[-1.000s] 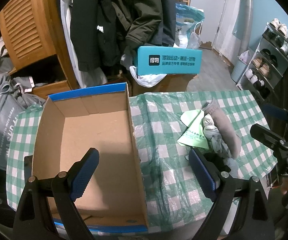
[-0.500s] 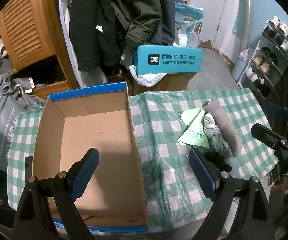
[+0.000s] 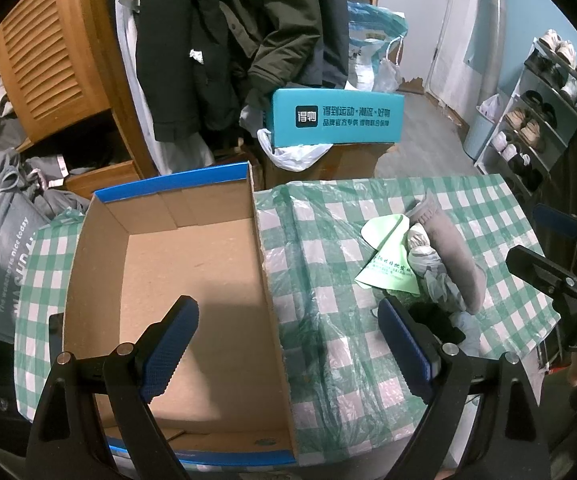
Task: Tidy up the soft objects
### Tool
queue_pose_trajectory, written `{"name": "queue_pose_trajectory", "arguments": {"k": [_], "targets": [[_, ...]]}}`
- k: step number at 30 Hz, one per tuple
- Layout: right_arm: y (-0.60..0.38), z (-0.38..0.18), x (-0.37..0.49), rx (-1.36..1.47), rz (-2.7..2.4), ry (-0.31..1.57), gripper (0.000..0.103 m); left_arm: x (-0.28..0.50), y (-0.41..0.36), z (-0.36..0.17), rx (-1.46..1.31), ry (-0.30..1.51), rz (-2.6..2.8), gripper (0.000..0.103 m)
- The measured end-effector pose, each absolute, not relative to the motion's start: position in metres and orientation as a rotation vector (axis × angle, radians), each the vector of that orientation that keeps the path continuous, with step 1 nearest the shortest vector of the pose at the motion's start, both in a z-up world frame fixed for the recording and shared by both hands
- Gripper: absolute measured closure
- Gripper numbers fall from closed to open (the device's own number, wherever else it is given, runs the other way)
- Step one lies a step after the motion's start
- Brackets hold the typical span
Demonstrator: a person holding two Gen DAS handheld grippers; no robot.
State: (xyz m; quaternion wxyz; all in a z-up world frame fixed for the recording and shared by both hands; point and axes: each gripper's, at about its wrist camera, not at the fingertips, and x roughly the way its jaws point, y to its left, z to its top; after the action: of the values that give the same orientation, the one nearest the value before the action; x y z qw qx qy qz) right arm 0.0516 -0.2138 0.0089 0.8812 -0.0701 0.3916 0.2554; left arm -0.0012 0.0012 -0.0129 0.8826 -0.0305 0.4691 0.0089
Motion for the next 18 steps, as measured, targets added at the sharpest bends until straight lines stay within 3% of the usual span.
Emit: {"name": "queue_pose_trajectory", "arguments": {"k": [18], "targets": [[-0.233,0.004,0.056,-0.134,0.52,0.827,0.002,-0.008,0.002,-0.019,-0.059,0.982,0.016,0.01]]}}
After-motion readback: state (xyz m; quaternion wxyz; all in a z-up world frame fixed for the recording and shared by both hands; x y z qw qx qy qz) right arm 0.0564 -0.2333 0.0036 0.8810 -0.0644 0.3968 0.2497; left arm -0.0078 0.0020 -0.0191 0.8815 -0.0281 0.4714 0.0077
